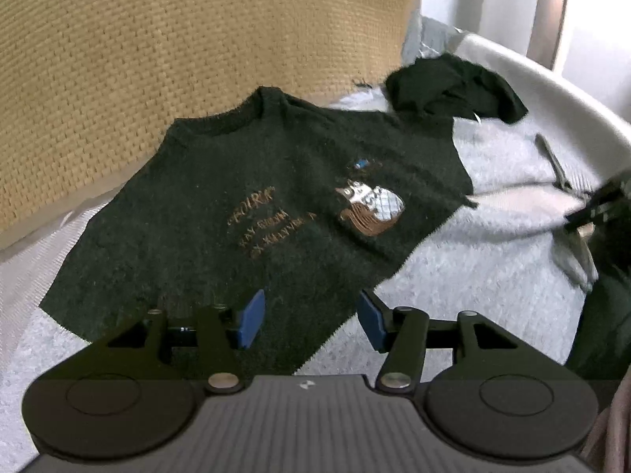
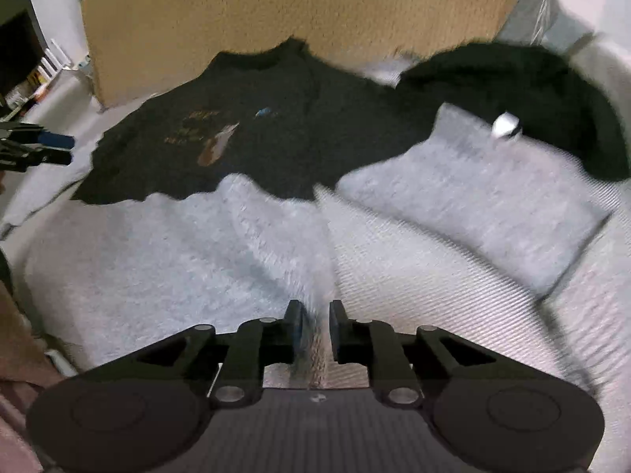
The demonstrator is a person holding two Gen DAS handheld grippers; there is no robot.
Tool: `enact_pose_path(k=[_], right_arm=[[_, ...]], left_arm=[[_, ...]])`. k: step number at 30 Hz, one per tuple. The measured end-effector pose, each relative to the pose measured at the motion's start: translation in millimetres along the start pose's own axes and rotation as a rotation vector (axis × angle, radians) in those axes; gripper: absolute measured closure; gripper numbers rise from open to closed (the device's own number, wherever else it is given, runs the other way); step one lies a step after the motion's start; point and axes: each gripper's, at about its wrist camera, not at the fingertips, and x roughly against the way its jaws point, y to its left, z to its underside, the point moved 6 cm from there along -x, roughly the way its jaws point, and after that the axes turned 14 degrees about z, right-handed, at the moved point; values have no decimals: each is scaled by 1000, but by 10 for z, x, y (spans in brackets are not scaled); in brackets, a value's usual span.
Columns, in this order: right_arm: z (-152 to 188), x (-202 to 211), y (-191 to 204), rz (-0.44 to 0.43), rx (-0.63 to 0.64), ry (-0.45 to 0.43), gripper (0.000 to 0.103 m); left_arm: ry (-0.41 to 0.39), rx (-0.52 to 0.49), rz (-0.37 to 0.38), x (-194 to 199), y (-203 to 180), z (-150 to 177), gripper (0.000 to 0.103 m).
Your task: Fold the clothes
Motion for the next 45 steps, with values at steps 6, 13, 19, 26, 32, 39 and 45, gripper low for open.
enact_pose_path(k=[6,13,19,26,32,39,45], right_arm=[[47,-35,18,-38,-16,21,63],[104,-210,121,-51,-20,81,63],[56,-259,154,-83,-46,81,63],[76,-335,237,-64,7,92,63],[137,-292,363,-67,81,92,94],[316,-23,649,-143,179,68,97],[256,-43,482,-106,138,90,94]], left_arm=[[54,46,-32,104,403,202,44],[44,371,146,277,1120,777,44],[145,467,286,111,1080,1140,37],[172,412,382,-67,751,1291,15],[213,307,345,-99,520,1347,85],[174,243,257,300,562,1497,89],[169,296,226,430,739,1559,88]])
